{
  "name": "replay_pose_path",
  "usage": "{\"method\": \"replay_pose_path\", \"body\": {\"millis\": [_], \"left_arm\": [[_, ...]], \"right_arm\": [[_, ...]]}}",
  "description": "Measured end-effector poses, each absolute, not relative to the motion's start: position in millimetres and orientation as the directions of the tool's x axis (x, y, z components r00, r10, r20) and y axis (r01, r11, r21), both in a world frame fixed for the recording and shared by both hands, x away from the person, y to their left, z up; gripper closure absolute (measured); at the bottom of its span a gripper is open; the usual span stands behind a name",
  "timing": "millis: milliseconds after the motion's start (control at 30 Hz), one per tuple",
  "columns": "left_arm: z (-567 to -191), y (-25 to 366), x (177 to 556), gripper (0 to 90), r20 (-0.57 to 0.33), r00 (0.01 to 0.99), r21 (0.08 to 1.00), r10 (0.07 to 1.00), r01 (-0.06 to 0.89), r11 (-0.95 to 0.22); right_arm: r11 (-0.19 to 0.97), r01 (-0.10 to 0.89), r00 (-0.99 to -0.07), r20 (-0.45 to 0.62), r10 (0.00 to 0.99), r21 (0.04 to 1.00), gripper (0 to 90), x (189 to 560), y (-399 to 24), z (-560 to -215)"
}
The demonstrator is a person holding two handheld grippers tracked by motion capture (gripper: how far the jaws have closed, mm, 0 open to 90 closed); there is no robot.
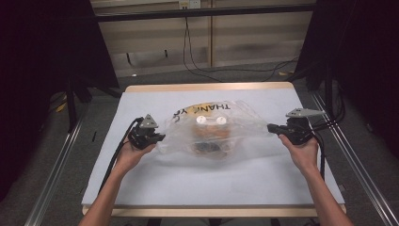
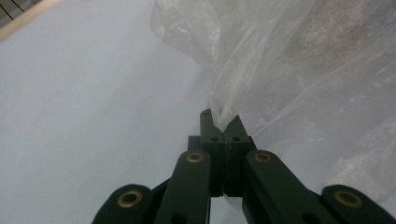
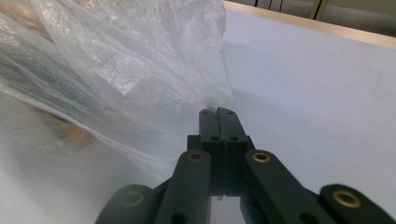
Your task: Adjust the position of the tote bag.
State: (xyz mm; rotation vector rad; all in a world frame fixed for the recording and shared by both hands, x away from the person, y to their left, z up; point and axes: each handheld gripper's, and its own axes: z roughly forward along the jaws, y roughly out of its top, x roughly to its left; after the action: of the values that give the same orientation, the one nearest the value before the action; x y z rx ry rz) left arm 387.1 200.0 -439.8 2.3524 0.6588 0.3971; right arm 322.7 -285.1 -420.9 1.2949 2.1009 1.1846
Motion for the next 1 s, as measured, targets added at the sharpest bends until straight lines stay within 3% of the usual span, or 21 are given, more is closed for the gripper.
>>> {"method": "replay_pose_path", "body": {"millis": [233, 600, 1000], "left_arm": [[-451.5, 201.0, 389.8, 90.0, 0.092, 0.841, 0.617, 0.533, 0.372, -0.693], [-464.2, 200.5, 385.7, 90.0, 0.137, 0.846, 0.526, 0.515, 0.379, -0.762], [-464.3, 202.0, 384.9, 90.0, 0.153, 0.845, 0.522, 0.512, 0.371, -0.768]], "right_arm": [[0.23, 0.567, -0.481, 0.091, 0.872, 0.791, 90.0, 323.1, -288.5, -429.9], [0.267, 0.616, -0.48, 0.084, 0.873, 0.741, 90.0, 319.2, -294.0, -442.9], [0.322, 0.661, -0.484, 0.058, 0.873, 0.677, 90.0, 323.0, -298.4, -463.1]]}}
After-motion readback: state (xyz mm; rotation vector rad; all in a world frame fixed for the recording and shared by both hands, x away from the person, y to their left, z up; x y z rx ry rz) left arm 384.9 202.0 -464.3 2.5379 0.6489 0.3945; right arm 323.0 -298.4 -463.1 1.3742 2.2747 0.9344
